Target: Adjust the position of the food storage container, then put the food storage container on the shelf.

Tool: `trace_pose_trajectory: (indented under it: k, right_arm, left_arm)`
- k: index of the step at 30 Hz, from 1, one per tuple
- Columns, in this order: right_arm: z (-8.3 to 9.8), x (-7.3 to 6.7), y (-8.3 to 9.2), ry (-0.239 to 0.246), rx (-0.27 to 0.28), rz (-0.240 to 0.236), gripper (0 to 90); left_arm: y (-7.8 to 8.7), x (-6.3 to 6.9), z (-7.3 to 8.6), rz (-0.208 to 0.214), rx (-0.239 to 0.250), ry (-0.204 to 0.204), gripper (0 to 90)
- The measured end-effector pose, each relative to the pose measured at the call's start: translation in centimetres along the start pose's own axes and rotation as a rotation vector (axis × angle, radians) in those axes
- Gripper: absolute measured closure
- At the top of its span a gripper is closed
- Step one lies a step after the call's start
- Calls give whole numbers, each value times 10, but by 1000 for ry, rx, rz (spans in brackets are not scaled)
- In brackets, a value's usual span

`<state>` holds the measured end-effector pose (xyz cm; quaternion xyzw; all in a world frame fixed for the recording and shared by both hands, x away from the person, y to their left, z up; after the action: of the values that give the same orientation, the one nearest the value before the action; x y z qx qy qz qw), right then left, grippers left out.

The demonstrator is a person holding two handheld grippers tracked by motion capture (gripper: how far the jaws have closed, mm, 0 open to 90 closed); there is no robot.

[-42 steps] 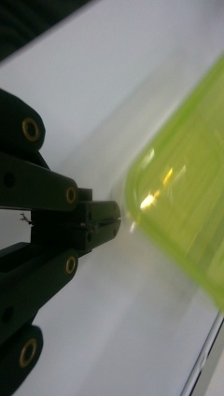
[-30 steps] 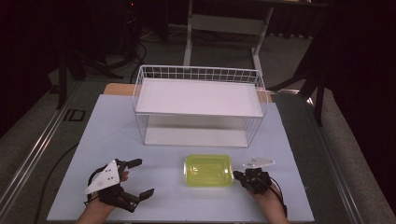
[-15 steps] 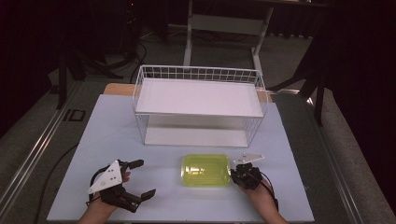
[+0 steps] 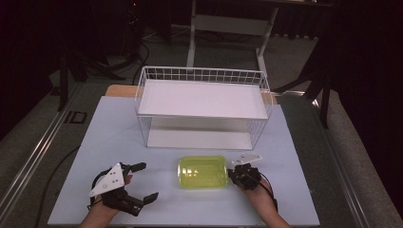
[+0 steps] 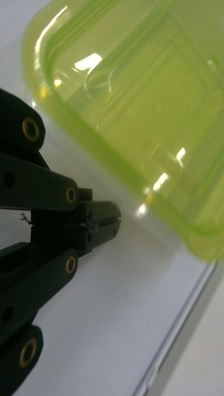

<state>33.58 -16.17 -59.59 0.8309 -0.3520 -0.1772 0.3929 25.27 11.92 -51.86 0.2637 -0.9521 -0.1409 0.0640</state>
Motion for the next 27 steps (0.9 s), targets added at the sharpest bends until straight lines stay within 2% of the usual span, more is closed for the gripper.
trace_pose_trajectory:
  k: [4, 6, 7, 8, 10, 11, 12, 13, 16, 18, 20, 22, 24, 25, 27]
  right_arm:
    - [0, 8, 13, -1, 25, 20, 866]
    - [-2, 12, 24, -1, 57, 31, 782]
    - [-2, 12, 24, -1, 57, 31, 782]
    - [-3, 15, 30, -3, 80, 34, 691]
    - [-3, 15, 32, -20, 89, 23, 668]
    - [-5, 14, 36, -38, 103, -6, 562]
    - [-6, 14, 37, -43, 107, -9, 524]
    - [-6, 14, 38, -46, 112, -12, 500]
    - [-13, 10, 47, -46, 158, -17, 349]
    - [-18, 7, 54, -50, 192, -17, 260]
    - [-22, 4, 59, -36, 216, -27, 142]
    - [-25, 2, 64, -23, 235, -7, 142]
    - [-29, -2, 69, -35, 259, -50, 145]
    - [-31, -3, 72, -42, 272, -58, 150]
    - [-34, -5, 76, -14, 275, -53, 200]
  left_arm:
    - [-1, 0, 2, 10, -7, 9, 7]
    - [-2, 1, 5, 23, -47, 22, 7]
    - [-2, 1, 5, 23, -47, 22, 7]
    - [-4, 1, 6, 36, -77, 30, 7]
    - [-7, 2, 11, 51, -125, 61, 7]
    - [-8, 4, 11, 65, -126, 77, 7]
    - [-8, 4, 11, 68, -129, 83, 7]
    - [-9, 4, 11, 55, -138, 88, 7]
    - [-11, 6, 6, 35, -146, 83, 7]
    - [-11, 7, 2, 11, -161, 67, 7]
    - [-10, 8, -3, -14, -154, 84, 7]
    - [-8, 10, -10, 1, -127, 115, 6]
    - [-7, 11, -15, 12, -112, 145, 7]
    - [-7, 12, -16, 26, -117, 158, 6]
    - [-7, 13, -20, 50, -109, 169, 6]
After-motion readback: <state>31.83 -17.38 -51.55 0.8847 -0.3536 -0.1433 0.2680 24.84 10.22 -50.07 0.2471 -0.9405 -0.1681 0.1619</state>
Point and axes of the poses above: each handheld gripper's, and its own axes: y roughly backward along the jaws, z roughly out of its underside, x roughly to its right, the point moved 9 cm from there along -y, roughly forward along the jaws, and after that the axes turned 2 degrees about -x, right-handed, at the moved point
